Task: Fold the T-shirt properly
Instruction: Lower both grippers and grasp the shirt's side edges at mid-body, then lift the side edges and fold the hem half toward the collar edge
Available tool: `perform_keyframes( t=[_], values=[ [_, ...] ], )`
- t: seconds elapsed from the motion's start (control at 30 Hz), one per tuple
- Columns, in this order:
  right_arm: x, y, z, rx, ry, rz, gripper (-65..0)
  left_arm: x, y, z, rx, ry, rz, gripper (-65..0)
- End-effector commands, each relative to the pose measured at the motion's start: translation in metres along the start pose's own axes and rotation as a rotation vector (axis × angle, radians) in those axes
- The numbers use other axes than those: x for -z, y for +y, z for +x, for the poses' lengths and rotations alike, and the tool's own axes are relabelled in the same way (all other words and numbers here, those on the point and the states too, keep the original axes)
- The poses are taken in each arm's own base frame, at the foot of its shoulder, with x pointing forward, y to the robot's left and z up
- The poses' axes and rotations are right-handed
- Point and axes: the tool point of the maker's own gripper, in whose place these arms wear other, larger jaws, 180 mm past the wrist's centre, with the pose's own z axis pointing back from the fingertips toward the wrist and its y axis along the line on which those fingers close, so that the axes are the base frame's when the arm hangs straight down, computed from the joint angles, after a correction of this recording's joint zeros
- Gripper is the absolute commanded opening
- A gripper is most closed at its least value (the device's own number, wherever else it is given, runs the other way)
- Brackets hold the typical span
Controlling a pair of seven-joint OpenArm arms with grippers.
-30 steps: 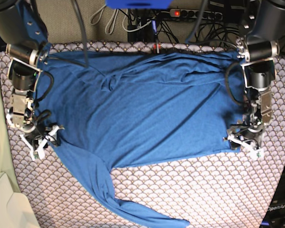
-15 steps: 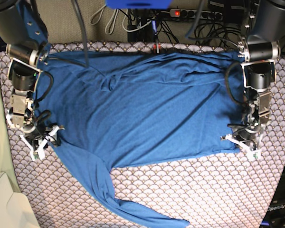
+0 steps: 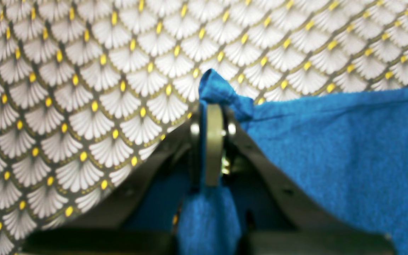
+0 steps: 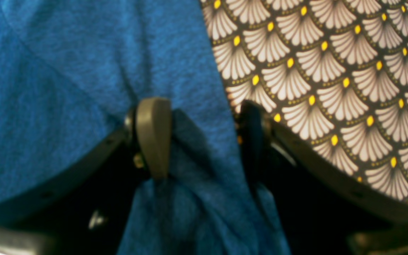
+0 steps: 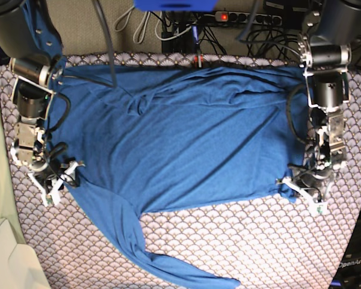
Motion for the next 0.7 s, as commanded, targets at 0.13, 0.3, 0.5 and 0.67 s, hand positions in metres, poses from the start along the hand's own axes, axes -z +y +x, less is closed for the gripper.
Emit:
perform_keyframes(
  t=[0.13, 0.3, 0.5, 0.67],
  values=[
    [-0.004, -0.015, 0.023, -0.007, -0.049, -0.026, -47.5, -0.007, 0.006, 0.013, 0.017, -0.016, 0.009, -64.5],
    [-0.005, -0.017, 0.023, -0.009, -0.048, -0.03, -65.0, -0.021, 0.001, 0.01, 0.058, -0.029, 0.005, -64.5],
    [-0.023, -0.034, 0.023, 0.003, -0.101, -0.078, -65.0, -0.037, 0.007, 0.01, 0.057, -0.07, 0.021, -64.5],
    [-0.047, -0.034, 0.02, -0.072, -0.143, -0.126, -65.0, -0.051, 0.031, 0.007, 0.008, -0.094, 0.07, -64.5]
  ],
)
